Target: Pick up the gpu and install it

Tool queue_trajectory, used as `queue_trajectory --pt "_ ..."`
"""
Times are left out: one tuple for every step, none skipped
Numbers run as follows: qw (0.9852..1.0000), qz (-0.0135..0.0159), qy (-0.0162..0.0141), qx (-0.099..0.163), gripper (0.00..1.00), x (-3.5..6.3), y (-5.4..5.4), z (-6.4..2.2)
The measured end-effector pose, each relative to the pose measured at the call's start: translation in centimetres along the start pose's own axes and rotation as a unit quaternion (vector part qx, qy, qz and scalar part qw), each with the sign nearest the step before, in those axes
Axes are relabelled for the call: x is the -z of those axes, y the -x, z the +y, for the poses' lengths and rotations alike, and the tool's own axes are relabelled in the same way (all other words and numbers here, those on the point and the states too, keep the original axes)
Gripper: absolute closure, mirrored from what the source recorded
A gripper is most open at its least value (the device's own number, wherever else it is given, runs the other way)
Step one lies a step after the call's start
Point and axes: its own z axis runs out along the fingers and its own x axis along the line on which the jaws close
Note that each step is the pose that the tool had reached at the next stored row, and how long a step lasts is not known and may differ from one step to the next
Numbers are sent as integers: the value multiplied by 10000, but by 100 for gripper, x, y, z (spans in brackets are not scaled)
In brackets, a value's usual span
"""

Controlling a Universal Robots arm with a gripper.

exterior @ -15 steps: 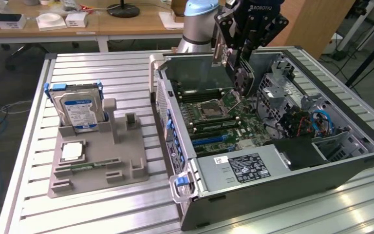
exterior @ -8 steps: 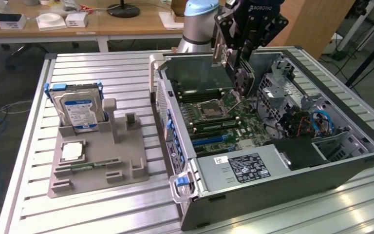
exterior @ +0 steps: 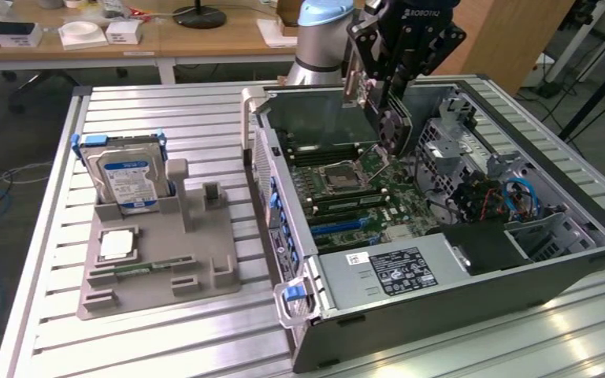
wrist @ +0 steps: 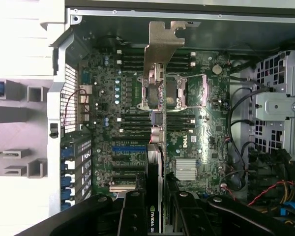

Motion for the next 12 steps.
queue_trajectory --pt "10000 1 0 7 74 0 0 0" --pt "10000 1 0 14 74 0 0 0" --pt "10000 1 1 22 74 -1 0 0" --pt "10000 1 1 29 74 -1 0 0" --pt "10000 2 1 37 74 -1 0 0" --pt "10000 2 1 44 74 -1 0 0" --pt "10000 2 1 51 74 -2 0 0" --pt "10000 3 1 58 74 -2 0 0" --pt "10000 3 2 66 74 -2 0 0" --pt "10000 3 2 73 74 -2 0 0" --pt "10000 4 2 80 74 -3 0 0" --pt "10000 4 2 87 74 -3 0 0"
